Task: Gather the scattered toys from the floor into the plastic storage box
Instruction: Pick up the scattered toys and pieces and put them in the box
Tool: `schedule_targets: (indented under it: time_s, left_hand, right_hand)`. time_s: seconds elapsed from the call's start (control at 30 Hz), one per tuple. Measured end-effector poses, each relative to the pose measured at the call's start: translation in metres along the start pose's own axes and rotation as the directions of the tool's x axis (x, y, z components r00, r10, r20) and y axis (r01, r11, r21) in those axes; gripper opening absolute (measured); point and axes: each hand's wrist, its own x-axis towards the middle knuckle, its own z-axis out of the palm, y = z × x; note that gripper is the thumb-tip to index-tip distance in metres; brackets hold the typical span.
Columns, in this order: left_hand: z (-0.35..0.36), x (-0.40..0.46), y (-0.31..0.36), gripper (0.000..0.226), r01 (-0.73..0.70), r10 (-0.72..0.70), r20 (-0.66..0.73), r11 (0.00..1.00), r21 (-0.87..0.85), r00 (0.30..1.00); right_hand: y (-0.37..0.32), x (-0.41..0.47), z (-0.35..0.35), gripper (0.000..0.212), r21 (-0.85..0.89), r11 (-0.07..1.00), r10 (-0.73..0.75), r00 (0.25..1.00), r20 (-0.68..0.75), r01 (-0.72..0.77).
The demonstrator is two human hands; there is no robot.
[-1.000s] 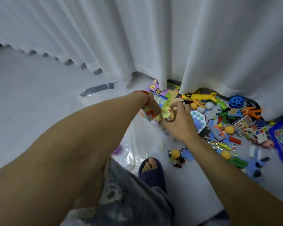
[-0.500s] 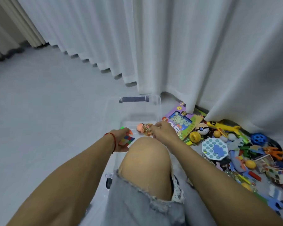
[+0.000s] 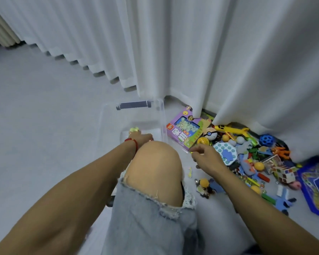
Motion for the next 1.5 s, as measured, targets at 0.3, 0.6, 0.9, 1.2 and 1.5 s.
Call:
schedule_targets:
  time_s: [0.3, 0.6, 0.9, 1.2, 1.5]
  left_hand:
    - [0.052, -0.063, 0.151, 0.036, -0.463, 0.285, 0.391, 0.727, 0.507, 0.875]
    - [0.194, -0.009, 0.149, 0.053, -0.497, 0.260, 0.424, 0.458, 0.737, 0.868]
    - [0.271, 0.098, 0.102, 0.063, -0.349, 0.363, 0.158, 0.552, 0.757, 0.918]
    - [0.284, 0.128, 0.105, 0.070, -0.402, 0.457, 0.182, 0.446, 0.800, 0.870]
    - [0.198, 0.075, 0.159, 0.068, -0.487, 0.107, 0.478, 0.092, 0.868, 0.872]
  right_hand:
    - [0.051, -0.006, -0.061, 0.017, 0.032, 0.994, 0.104, 0.986, -0.127, -0.101]
    - [0.135, 0.013, -0.091, 0.038, 0.104, 0.962, 0.267, 0.954, -0.136, -0.254]
    - [0.187, 0.096, -0.078, 0.064, 0.047, 0.952, 0.304, 0.908, -0.287, -0.303]
    - [0.196, 0.139, -0.071, 0.050, -0.117, 0.930, 0.287, 0.884, -0.369, -0.350]
    - [0.159, 0.089, -0.081, 0.008, 0.718, 0.610, 0.453, 0.891, 0.031, -0.335]
